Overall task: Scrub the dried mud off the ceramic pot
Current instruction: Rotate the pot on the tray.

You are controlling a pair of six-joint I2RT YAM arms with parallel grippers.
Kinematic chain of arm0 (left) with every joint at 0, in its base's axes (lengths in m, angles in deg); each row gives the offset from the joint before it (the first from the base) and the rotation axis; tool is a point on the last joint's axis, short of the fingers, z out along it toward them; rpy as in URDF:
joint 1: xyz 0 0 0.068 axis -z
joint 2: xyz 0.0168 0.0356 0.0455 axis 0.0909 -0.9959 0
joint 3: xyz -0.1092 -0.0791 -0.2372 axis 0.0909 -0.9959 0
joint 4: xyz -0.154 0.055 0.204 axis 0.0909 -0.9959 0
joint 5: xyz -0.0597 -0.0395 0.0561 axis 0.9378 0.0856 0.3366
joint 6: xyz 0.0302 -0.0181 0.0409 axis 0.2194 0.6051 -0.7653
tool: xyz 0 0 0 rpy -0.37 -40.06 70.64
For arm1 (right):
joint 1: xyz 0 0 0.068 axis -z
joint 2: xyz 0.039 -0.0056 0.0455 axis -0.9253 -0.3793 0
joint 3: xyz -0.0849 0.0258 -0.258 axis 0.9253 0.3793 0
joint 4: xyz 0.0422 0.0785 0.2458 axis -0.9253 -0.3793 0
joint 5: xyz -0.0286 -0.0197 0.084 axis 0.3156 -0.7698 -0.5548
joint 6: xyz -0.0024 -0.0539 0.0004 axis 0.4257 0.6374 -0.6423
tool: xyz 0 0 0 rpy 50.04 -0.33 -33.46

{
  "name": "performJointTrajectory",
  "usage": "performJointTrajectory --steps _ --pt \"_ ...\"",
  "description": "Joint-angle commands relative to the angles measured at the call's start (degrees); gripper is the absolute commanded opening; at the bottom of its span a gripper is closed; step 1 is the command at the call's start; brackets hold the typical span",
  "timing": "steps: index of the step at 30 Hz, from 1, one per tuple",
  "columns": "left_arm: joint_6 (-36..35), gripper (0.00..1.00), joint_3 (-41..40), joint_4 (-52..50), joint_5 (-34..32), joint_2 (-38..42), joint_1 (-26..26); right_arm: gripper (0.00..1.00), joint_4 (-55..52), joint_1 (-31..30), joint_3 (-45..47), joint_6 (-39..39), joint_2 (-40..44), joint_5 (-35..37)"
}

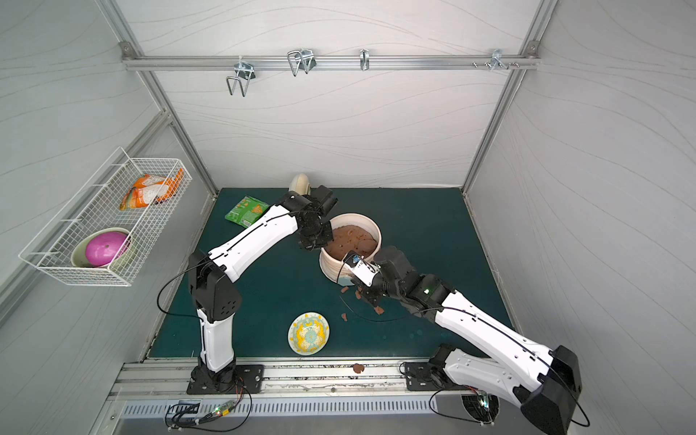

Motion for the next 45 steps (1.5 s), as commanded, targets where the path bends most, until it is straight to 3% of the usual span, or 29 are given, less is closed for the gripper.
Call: performJointTrajectory --steps 1,10,19,25,31,39,45 --pt "-5.39 0.0 0.84 -1.89 -1.32 -3.71 0.1 0.0 4.99 -0.74 -2.2 0.12 -2.63 -0.15" --pt "-6.59 0.0 2.51 -2.46 -1.27 -5.01 -0.38 0.0 14.14 -3.82 -1.46 3.29 -10.82 9.98" --pt "-8.94 0.0 2.35 -2.8 -1.25 -5.44 -1.04 0.0 10.43 -3.6 1.46 4.69 -10.62 20.06" --pt "-10.0 0.0 2.49 -2.79 -1.28 -5.51 -1.22 0.0 6.17 -2.83 3.13 3.48 -7.31 22.65" --pt "-10.55 0.0 2.59 -2.58 -1.12 -5.6 -1.39 0.0 3.38 -2.62 4.66 1.12 -2.91 17.82" --pt "-12.3 0.0 3.03 -2.38 -0.92 -5.75 -1.57 0.0 -1.73 -2.61 3.75 -1.1 3.33 -2.93" --pt "-14.1 0.0 3.83 -2.31 -1.43 -6.14 -1.59 0.0 4.4 -2.1 2.54 -1.25 1.93 -4.78"
